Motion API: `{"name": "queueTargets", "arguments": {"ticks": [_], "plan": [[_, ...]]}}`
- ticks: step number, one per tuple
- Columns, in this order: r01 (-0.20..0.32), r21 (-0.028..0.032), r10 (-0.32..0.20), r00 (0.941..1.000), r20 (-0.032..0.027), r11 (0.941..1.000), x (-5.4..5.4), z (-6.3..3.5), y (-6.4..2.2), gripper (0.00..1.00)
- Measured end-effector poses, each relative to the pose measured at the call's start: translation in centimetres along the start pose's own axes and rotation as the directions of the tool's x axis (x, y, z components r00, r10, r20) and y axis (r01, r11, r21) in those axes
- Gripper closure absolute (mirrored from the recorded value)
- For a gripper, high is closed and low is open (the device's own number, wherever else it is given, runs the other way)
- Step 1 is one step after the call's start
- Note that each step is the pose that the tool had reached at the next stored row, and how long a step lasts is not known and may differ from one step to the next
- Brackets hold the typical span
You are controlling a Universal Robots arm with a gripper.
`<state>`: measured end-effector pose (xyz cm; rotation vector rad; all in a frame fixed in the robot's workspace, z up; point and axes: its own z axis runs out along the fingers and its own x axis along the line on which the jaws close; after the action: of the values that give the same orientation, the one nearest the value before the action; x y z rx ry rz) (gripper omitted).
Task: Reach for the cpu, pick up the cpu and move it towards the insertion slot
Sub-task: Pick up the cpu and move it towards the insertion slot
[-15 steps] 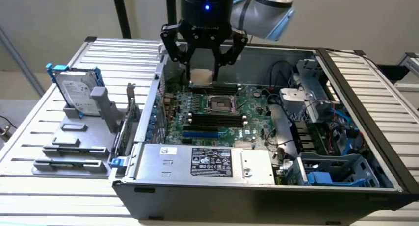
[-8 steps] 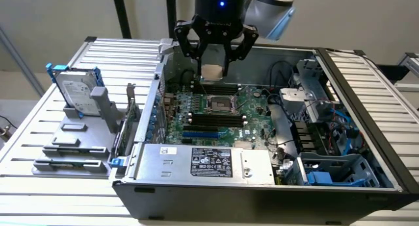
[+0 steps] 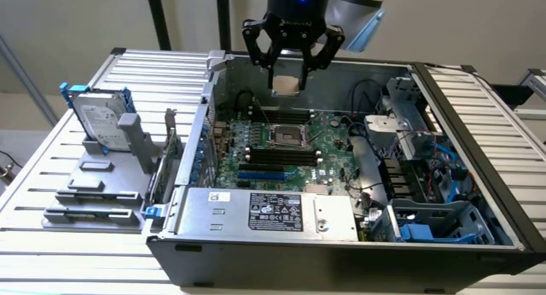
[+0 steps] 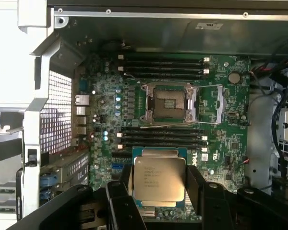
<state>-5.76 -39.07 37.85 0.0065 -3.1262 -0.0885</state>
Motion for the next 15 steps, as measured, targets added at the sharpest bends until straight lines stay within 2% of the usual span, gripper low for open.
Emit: {"name": "queueTargets", "arguments": {"ticks": [11, 15], "plan": [[0.000, 0.0020, 0.000, 1.0000, 0.0000, 1.0000, -1.6, 0.37, 3.84, 0.45], [0.000, 0.0033, 0.000, 1.0000, 0.0000, 1.0000, -2.2, 0.54, 4.71, 0.45]]}}
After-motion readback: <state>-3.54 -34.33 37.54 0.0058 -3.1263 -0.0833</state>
